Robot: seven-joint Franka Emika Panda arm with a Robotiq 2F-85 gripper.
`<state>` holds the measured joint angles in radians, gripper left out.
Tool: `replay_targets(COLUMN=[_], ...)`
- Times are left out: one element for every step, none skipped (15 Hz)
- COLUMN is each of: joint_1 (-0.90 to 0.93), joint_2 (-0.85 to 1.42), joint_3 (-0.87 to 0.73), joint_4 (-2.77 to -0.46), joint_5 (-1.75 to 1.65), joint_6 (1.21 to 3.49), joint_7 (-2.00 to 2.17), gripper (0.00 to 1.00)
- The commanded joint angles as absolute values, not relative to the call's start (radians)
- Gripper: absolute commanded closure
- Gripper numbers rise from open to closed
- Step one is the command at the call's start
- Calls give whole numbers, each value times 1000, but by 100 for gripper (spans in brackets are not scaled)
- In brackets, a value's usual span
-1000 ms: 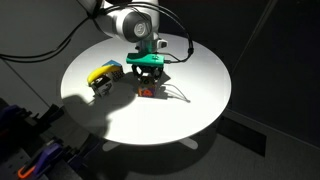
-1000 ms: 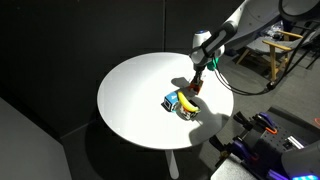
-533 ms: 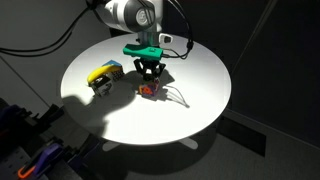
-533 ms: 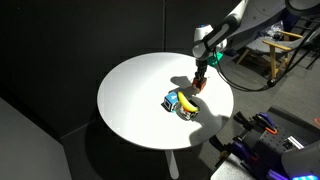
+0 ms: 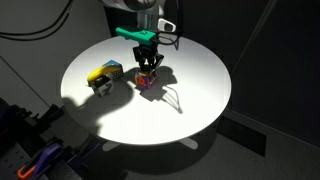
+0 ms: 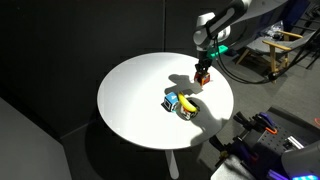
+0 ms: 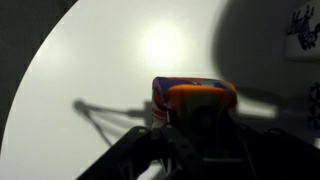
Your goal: Move the orange plushy cube downwards
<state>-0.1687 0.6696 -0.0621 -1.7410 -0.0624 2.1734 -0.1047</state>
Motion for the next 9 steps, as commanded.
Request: replay_targets(joint_1=[-162,-162,-161,-159,-157,-153,-146,-138,-125], joint_2=[610,600,593,588,581,574,567,561,553], joint_3=[-69,-68,-67,-67,-66,-65,-66,-70,-77], joint_4=[-1783,-1795,-1804,-1811,-1821,-1831,-1843,-1856,-1873], joint_5=[14,39,65,87,110,131,147,159,162], joint_6=[2154,2173,2185,2190,2203,2214,2225,2250,2277], joint_7=[-10,13,39,59,82,104,127,151,181], gripper=[84,84,84,84,84,84,84,84,84])
